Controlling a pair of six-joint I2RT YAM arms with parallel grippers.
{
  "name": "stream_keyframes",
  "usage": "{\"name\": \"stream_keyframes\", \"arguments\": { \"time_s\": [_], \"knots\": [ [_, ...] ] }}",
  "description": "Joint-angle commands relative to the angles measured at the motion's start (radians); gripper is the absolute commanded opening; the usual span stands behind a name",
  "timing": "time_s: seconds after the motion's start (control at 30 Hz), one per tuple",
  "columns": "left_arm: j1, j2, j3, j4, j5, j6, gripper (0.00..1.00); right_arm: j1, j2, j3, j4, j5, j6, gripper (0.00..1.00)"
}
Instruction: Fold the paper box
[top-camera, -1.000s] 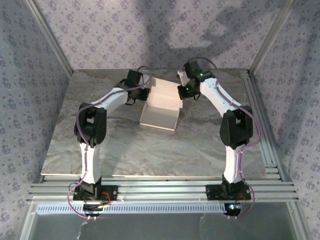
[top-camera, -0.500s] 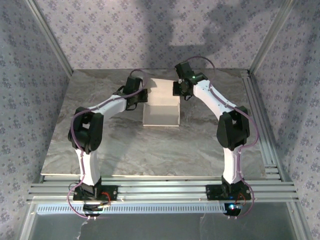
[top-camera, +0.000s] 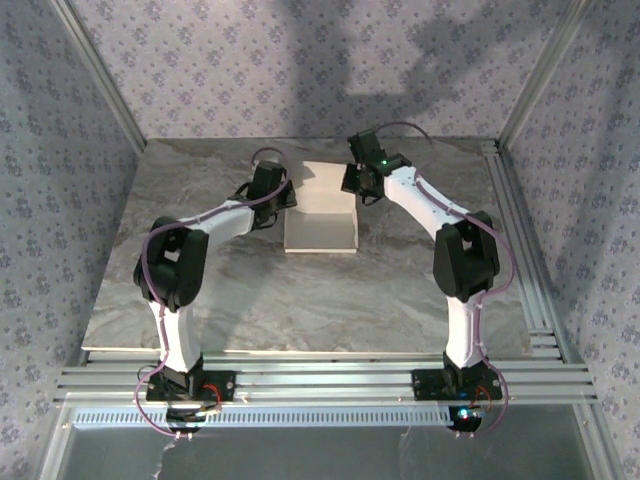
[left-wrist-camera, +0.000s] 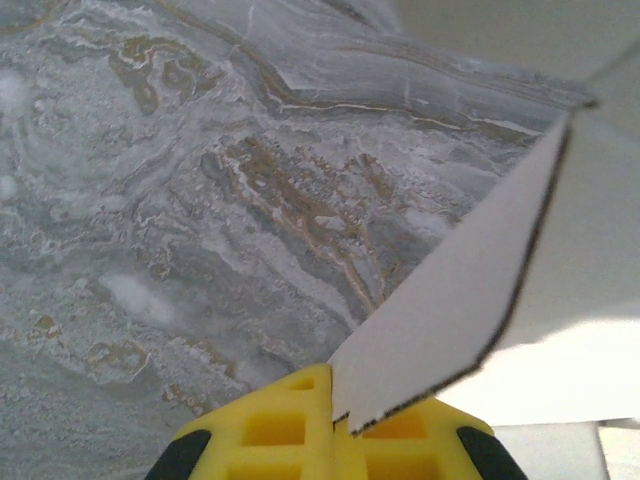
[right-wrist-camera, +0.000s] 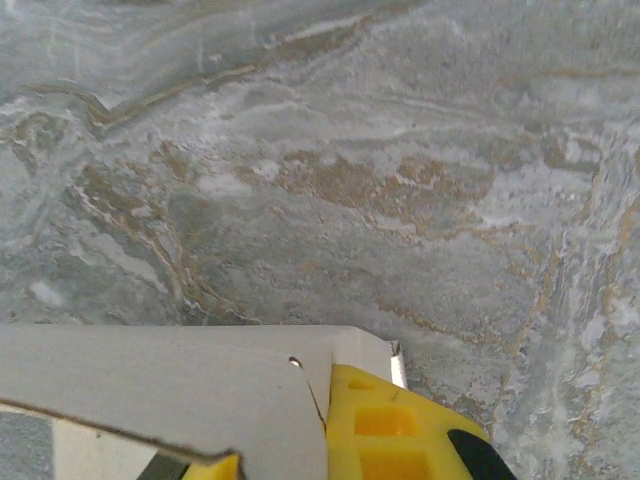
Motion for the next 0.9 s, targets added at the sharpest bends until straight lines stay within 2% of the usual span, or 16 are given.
{"name": "stream_keyframes", "arguments": {
  "time_s": [0.0,0.2,0.47,0.87],
  "knots": [
    [-0.036,-0.049,-0.014,0.083,0.003,-0.042,0.0,0.017,-0.076,-0.064,0.115,-0.05,0.029,0.0],
    [-0.04,-0.082,-0.108,0.187,-0.007,-0.083,0.0,0.017,-0.178,-0.28,0.304,-0.086,-0.055,0.0],
    [-0.054,-0.136,-0.256,0.347,-0.031,-0.108,0.0,0.04,-0.305,-0.57,0.539,-0.094,-0.058,0.0],
    [-0.097,-0.161,-0.451,0.613,-0.07,-0.118,0.0,0.089,-0.404,-0.777,0.676,-0.038,-0.019,0.0]
  ]
}}
